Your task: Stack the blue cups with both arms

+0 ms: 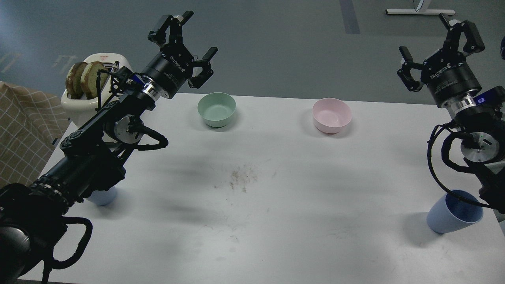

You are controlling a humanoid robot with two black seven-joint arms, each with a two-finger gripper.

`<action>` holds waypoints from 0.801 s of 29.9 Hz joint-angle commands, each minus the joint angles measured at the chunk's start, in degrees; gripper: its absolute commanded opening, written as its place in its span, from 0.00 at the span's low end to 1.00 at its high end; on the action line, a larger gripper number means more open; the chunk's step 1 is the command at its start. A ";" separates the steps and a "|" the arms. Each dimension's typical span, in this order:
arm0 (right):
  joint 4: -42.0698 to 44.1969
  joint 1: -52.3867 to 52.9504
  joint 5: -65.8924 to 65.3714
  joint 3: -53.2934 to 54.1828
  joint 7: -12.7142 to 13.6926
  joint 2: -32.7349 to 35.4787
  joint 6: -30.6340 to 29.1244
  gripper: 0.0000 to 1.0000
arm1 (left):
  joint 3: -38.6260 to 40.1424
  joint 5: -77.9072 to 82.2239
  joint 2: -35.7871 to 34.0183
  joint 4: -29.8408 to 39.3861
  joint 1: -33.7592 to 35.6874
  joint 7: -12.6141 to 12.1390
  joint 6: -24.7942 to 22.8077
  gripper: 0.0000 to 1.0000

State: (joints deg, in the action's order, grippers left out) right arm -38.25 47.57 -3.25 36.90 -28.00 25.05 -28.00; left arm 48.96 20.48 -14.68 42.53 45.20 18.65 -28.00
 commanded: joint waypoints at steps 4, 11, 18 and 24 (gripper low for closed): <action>0.02 -0.02 0.00 0.01 0.00 0.18 0.00 1.00 | 0.00 0.00 0.44 0.01 -0.02 -0.01 0.00 1.00; 0.02 -0.02 0.00 0.01 0.00 0.18 0.00 1.00 | -0.09 0.00 0.79 0.01 0.06 -0.10 0.00 1.00; -0.07 -0.02 0.00 0.01 0.00 0.18 0.00 1.00 | -0.27 2.80 0.53 0.45 0.07 -0.10 0.00 1.00; -0.07 -0.20 -0.09 0.01 0.00 0.09 0.00 1.00 | -0.27 3.25 0.53 1.51 -0.11 -0.10 0.00 1.00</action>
State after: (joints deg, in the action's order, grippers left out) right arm -38.31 47.42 -3.35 36.92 -28.00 25.17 -28.00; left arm 48.64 23.58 -14.19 43.84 45.27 18.49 -28.00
